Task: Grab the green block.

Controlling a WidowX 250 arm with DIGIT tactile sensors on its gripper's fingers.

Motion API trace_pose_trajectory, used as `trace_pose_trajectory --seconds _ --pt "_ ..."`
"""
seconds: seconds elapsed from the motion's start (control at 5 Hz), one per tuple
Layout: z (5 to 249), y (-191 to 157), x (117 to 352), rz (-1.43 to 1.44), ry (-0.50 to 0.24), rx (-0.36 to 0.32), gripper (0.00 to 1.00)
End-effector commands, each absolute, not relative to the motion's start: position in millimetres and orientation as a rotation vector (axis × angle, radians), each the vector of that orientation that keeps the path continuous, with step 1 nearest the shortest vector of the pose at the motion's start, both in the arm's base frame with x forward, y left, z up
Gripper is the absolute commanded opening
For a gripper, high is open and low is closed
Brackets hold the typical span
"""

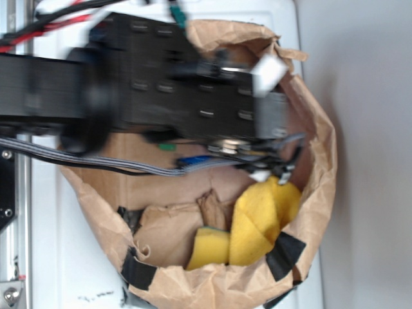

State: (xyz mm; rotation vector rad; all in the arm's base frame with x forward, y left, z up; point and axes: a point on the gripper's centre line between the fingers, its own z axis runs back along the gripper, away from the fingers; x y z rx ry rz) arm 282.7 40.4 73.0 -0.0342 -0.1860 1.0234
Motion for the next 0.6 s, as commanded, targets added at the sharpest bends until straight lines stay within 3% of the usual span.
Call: trace_pose_trajectory --seconds 0.0,0.4 --pt "95.6 82.9 233.0 0.810 -0.317 -0.148 1.00" --pt "96.7 98.3 208.2 0.735 -0.338 -0.145 1.00"
